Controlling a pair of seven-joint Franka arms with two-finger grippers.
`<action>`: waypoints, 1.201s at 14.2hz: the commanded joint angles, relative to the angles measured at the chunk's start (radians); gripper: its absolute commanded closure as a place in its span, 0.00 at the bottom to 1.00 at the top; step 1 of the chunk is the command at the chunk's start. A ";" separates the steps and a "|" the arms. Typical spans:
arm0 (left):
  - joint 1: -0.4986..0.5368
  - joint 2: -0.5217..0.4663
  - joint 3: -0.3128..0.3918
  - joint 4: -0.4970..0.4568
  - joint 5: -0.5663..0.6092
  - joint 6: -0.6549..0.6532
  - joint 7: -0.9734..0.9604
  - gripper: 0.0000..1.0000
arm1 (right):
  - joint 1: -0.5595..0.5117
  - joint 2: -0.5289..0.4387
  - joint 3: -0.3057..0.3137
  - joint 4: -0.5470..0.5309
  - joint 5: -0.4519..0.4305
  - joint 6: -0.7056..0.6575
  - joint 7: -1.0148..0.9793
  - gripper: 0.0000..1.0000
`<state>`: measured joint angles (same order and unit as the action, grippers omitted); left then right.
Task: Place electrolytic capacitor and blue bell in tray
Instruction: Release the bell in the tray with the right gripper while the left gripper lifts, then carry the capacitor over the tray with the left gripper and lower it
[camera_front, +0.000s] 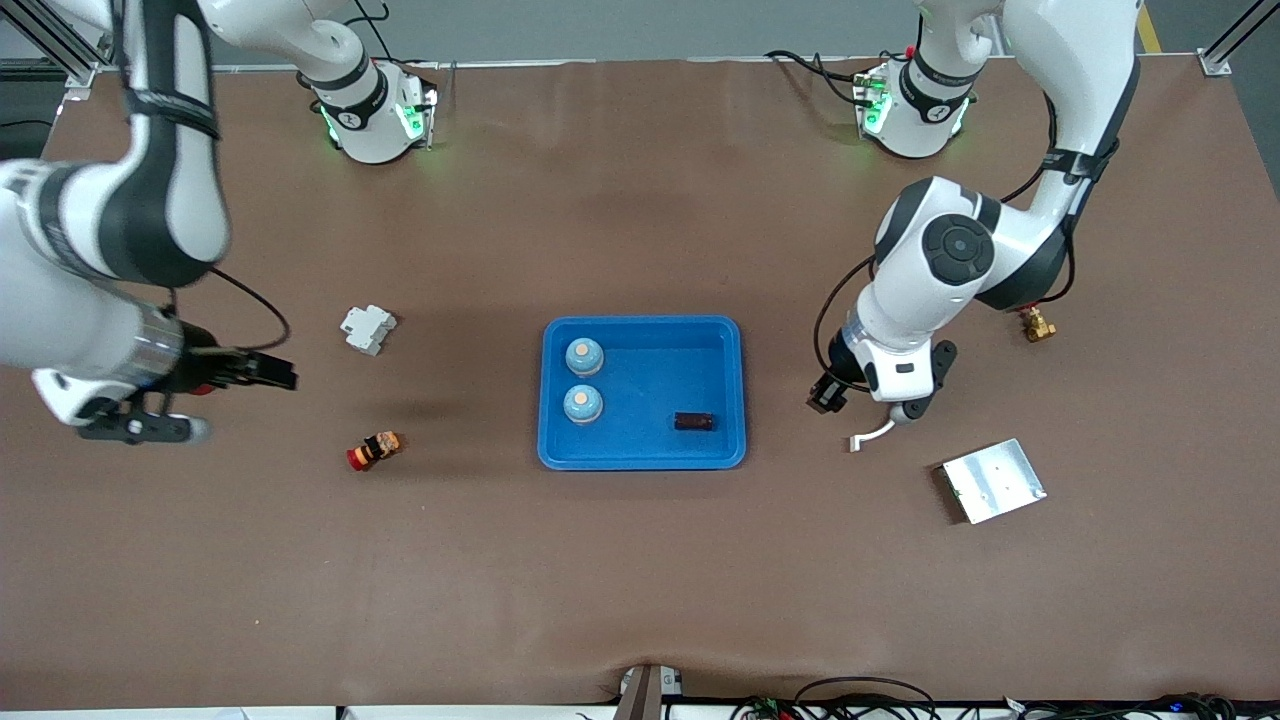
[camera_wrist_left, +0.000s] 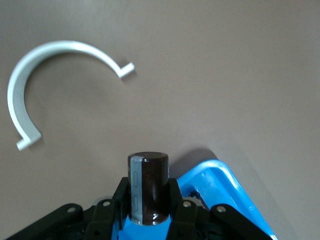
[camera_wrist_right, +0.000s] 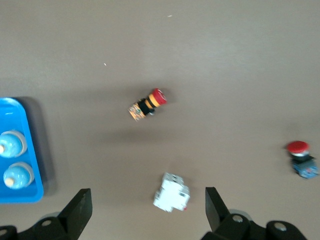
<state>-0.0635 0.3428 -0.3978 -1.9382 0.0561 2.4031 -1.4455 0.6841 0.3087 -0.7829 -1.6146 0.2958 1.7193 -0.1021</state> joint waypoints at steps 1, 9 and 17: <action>-0.041 0.015 -0.006 0.030 -0.004 -0.009 -0.198 1.00 | 0.022 -0.135 -0.019 -0.018 -0.114 -0.041 -0.014 0.00; -0.222 0.169 0.004 0.139 0.239 -0.044 -0.762 1.00 | 0.012 -0.157 -0.030 0.150 -0.155 -0.188 -0.077 0.00; -0.369 0.301 0.054 0.203 0.327 -0.090 -0.963 1.00 | 0.009 -0.157 -0.029 0.148 -0.153 -0.190 -0.064 0.00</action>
<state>-0.3969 0.6269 -0.3683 -1.7696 0.3550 2.3400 -2.3688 0.6928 0.1474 -0.8095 -1.4803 0.1561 1.5443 -0.1670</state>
